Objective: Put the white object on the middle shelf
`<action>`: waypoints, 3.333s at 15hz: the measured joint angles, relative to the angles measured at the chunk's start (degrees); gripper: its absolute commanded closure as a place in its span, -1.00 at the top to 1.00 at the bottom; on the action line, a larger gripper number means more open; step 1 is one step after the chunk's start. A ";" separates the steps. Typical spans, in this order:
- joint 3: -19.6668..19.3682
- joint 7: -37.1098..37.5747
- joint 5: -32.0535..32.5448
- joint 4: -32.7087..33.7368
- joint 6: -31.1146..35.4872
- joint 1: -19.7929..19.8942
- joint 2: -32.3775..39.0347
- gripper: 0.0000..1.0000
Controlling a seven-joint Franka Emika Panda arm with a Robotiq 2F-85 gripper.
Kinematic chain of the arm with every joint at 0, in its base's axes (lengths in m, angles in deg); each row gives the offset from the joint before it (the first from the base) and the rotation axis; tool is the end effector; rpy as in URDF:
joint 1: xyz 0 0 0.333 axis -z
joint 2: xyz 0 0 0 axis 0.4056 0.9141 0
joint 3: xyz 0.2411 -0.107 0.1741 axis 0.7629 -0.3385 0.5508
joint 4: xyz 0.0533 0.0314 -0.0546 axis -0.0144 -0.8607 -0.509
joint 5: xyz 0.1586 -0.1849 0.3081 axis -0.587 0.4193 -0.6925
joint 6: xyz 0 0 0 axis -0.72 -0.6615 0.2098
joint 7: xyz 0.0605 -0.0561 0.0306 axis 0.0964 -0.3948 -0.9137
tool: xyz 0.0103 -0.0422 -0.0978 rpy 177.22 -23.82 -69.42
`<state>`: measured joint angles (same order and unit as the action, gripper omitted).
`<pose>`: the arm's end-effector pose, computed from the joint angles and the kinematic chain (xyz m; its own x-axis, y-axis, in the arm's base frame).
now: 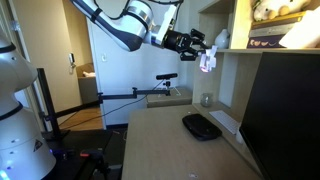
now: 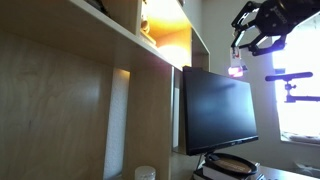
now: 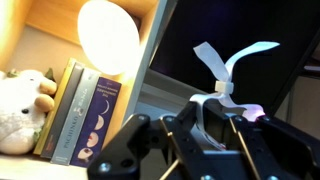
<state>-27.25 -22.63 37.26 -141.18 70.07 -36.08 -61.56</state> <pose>0.5035 0.1975 0.4457 0.2358 0.8622 -0.4484 0.4168 0.3270 0.8481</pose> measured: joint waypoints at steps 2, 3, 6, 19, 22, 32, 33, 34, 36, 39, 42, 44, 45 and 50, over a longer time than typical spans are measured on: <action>-0.01 -0.95 -0.56 1.53 0.00 0.14 -0.10 -0.95; -0.01 -1.15 -0.77 2.31 0.00 0.14 -0.11 -0.95; -0.01 -1.96 -0.88 4.38 0.00 0.17 -0.11 -0.95; -0.40 -2.98 -3.09 7.59 0.06 0.49 -0.07 -0.95; -0.40 -2.97 -3.34 7.56 0.06 0.48 0.22 -0.95; -1.46 -4.36 -6.35 11.19 0.06 2.09 2.01 -0.95; -1.47 -5.26 -6.79 12.00 0.06 2.17 2.21 -0.95; -1.47 -6.12 -7.19 12.87 0.06 2.19 2.44 -0.95; -1.47 -7.79 -8.02 14.59 0.06 2.18 2.99 -0.95; -1.47 -11.09 -10.25 17.32 0.06 2.23 4.66 -0.95; -1.55 -14.53 -13.98 19.96 0.03 2.76 7.88 -0.95; -1.82 -16.46 -15.78 21.85 -0.02 3.10 10.28 -0.95; -1.90 -17.04 -16.26 22.84 -0.09 3.24 11.34 -0.95; -1.91 -19.25 -16.57 27.23 -1.04 3.27 14.17 -0.95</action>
<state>-29.16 -41.88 20.69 -113.95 69.04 -32.81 -47.39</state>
